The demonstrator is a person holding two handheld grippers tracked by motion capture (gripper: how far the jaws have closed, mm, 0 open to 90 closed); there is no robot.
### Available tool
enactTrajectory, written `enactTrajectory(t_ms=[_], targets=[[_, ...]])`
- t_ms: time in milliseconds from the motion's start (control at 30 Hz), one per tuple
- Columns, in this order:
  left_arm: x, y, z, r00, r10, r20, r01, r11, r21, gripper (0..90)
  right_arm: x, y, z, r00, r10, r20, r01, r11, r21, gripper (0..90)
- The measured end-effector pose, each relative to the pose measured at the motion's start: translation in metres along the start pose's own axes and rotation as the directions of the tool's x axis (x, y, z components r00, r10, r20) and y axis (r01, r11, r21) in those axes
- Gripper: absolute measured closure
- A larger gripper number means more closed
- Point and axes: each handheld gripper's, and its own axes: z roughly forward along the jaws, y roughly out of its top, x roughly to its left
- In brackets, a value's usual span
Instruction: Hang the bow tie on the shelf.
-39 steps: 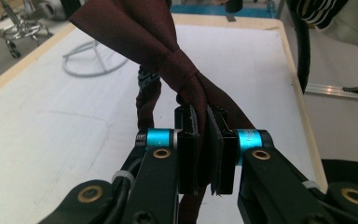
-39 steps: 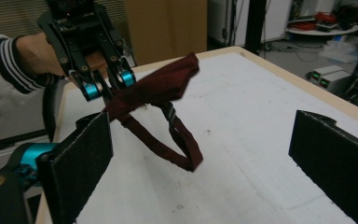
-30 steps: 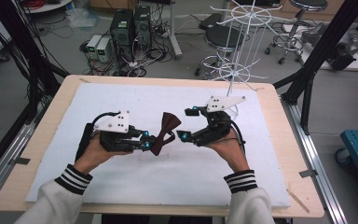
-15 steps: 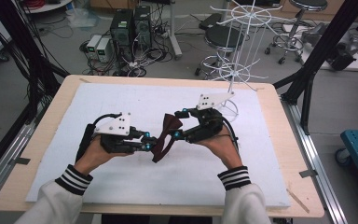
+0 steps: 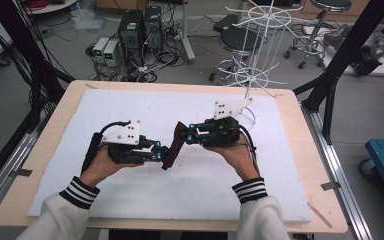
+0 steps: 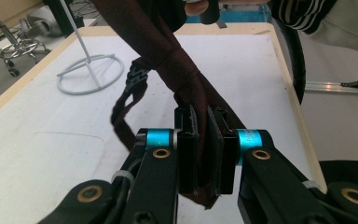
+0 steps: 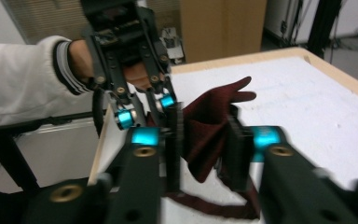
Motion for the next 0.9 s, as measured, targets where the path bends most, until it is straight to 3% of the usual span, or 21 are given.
enactTrajectory(t_ms=[167,433,500,567,600,633,667,733,767,900], targets=[[0.001,-0.001,0.001,1.0,-0.007,0.005,0.007,0.9998,0.016,81.6,0.001,0.0,0.001,1.0,-0.007,-0.007,0.007,1.0,0.013,83.0],[0.005,-0.004,-0.001,0.9989,-0.046,0.006,0.046,0.999,0.0,76.3,0.0,-0.001,0.0,0.9999,-0.008,0.006,0.008,1.0,0.011,83.0],[0.005,-0.006,-0.001,0.9986,-0.051,0.015,0.051,0.9987,-0.008,72.1,0.0,-0.002,0.0,0.9999,-0.006,0.013,0.006,1.0,0.009,83.0],[0.007,-0.008,-0.002,0.9985,-0.046,0.03,0.047,0.9978,-0.046,60.9,0.0,-0.003,-0.002,0.9997,-0.001,0.022,0.001,1.0,0.009,83.0],[0.007,-0.008,-0.001,0.9967,-0.071,-0.04,0.068,0.996,-0.058,23.5,-0.001,-0.004,-0.004,0.9993,0.006,0.038,-0.006,1.0,0.008,83.0],[0.007,-0.007,-0.001,0.9869,-0.098,-0.128,0.092,0.9942,-0.056,9.7,-0.001,-0.004,-0.005,0.9989,0.009,0.047,-0.009,1.0,0.005,83.0],[0.011,-0.008,-0.003,0.9756,-0.119,-0.185,0.107,0.9917,-0.072,9.7,-0.001,-0.004,-0.005,0.9989,0.009,0.047,-0.009,1.0,0.005,83.0],[0.016,-0.011,-0.008,0.9659,-0.166,-0.199,0.147,0.9833,-0.108,5.4,-0.001,-0.005,-0.009,0.9979,0.018,0.062,-0.018,1.0,-0.01,83.0],[0.017,-0.013,-0.011,0.9569,-0.182,-0.226,0.154,0.9788,-0.134,2.9,0.0,-0.006,-0.011,0.9973,0.017,0.071,-0.017,1.0,-0.012,83.1],[0.018,-0.02,-0.018,0.9558,-0.187,-0.227,0.158,0.9773,-0.141,1.7,-0.001,-0.009,-0.019,0.9939,0.024,0.107,-0.023,1.0,-0.017,83.0]])
